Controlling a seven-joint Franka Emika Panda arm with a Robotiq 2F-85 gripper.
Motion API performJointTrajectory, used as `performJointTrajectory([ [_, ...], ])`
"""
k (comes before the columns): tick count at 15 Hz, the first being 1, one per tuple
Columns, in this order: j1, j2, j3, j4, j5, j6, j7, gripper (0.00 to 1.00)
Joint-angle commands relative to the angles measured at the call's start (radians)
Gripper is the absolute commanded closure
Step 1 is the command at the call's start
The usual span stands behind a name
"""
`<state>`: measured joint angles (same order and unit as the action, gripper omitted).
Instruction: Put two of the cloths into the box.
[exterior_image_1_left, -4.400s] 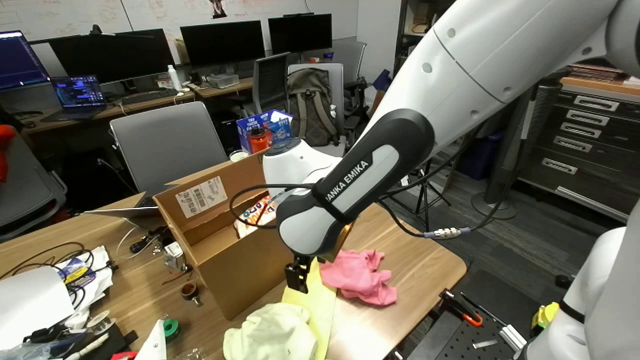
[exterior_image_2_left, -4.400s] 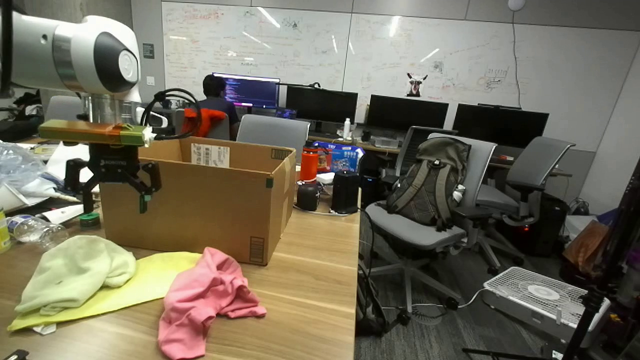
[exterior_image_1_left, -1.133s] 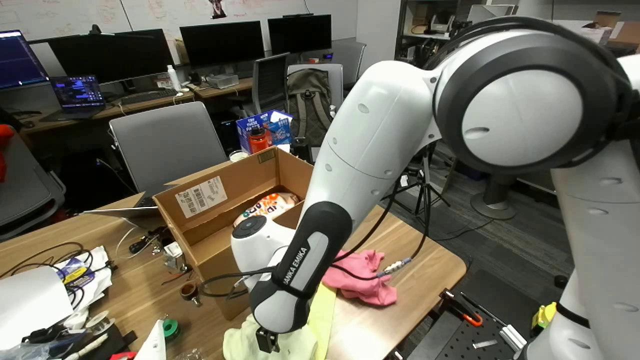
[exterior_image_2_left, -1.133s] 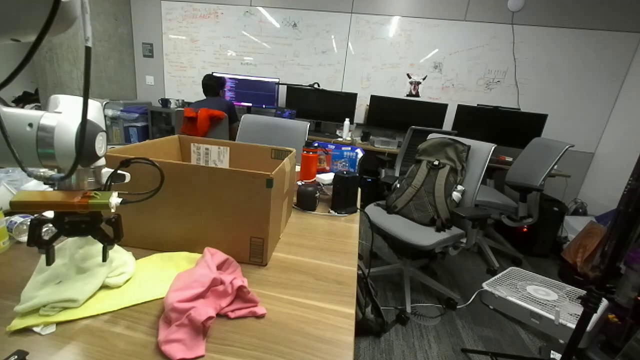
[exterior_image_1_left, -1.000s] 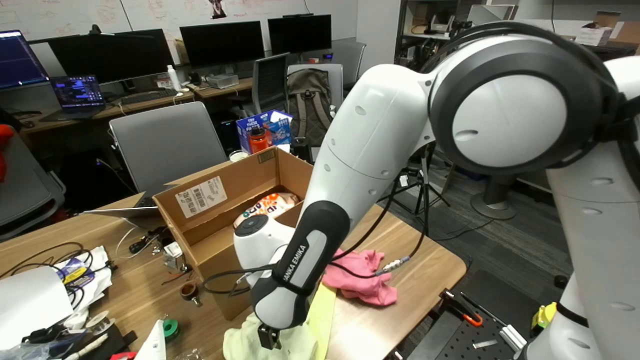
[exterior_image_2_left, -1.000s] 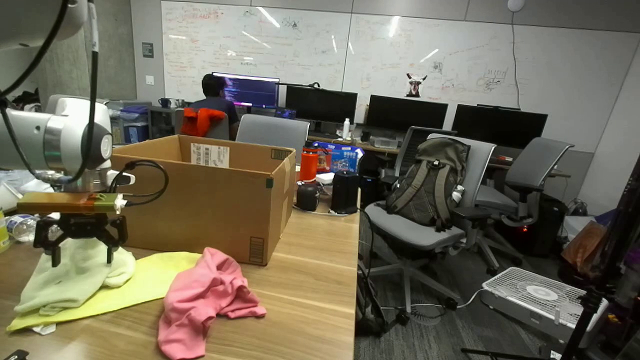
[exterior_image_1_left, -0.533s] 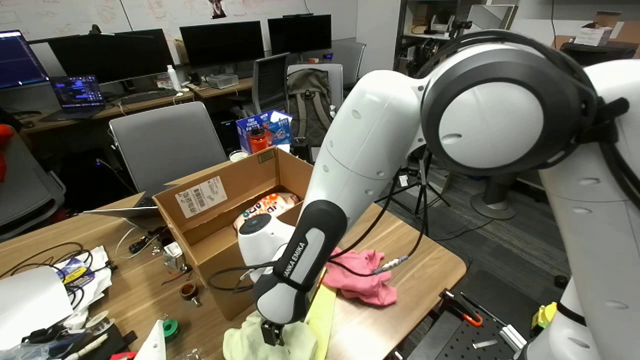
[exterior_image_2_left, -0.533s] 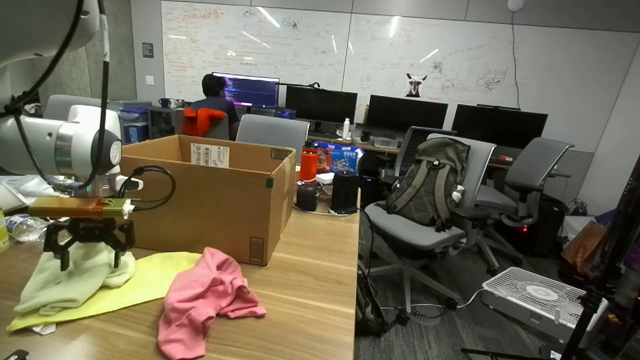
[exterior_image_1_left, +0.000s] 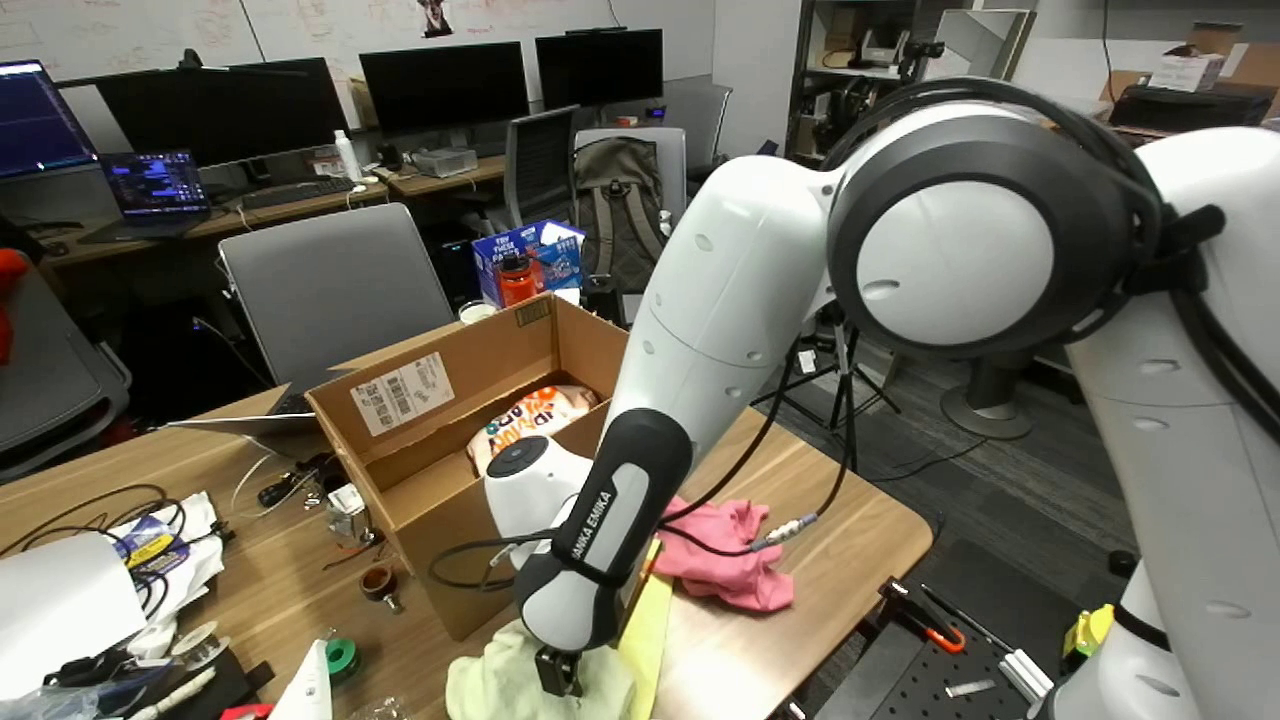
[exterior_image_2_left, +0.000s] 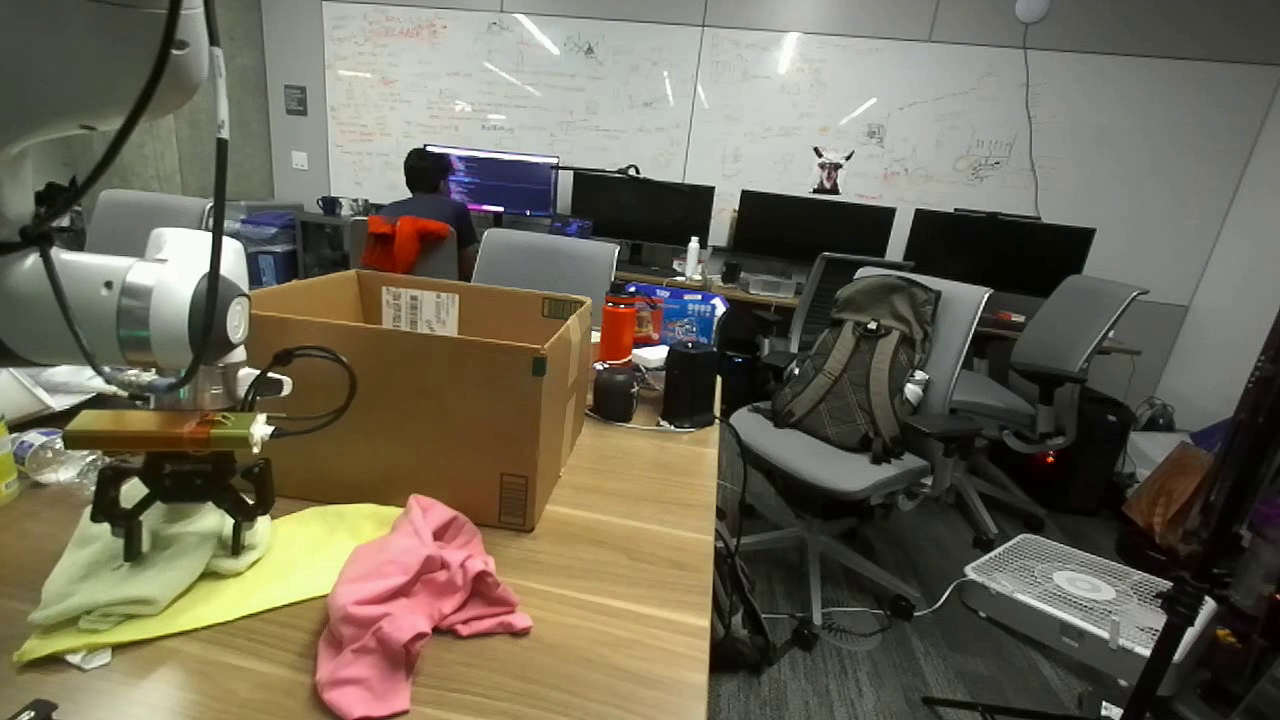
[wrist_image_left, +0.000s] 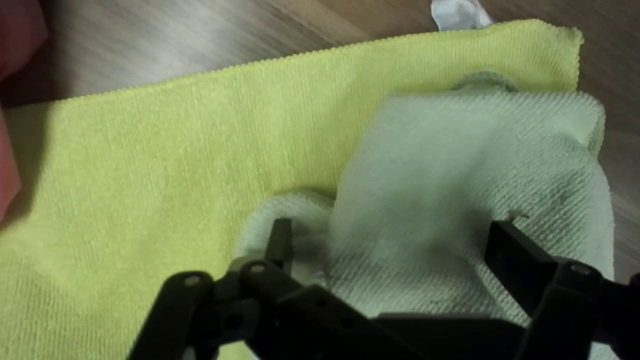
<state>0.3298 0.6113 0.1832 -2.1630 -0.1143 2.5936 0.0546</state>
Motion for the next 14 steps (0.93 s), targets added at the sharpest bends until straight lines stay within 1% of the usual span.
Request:
performJointTrajectory([
  [1,-0.001,0.005,-0.003,0.015,-0.003,-0.018,-0.01,0.0],
  [2,0.0,0.005,-0.003,0.015,-0.003,-0.018,-0.009,0.08],
  [3,0.0,0.004,-0.001,0.015,-0.002,-0.019,-0.011,0.25],
  [9,0.001,-0.003,-0.002,0.011,-0.004,-0.015,-0.01,0.74],
  [11,0.005,-0.009,-0.005,0.006,-0.008,-0.01,-0.004,0.87],
  [12,0.009,-0.015,-0.009,0.003,-0.012,-0.006,0.002,0.95],
  [13,0.012,-0.02,-0.011,0.001,-0.014,-0.004,0.005,0.99],
  [14,0.015,-0.028,-0.015,-0.001,-0.017,-0.004,0.01,1.0],
])
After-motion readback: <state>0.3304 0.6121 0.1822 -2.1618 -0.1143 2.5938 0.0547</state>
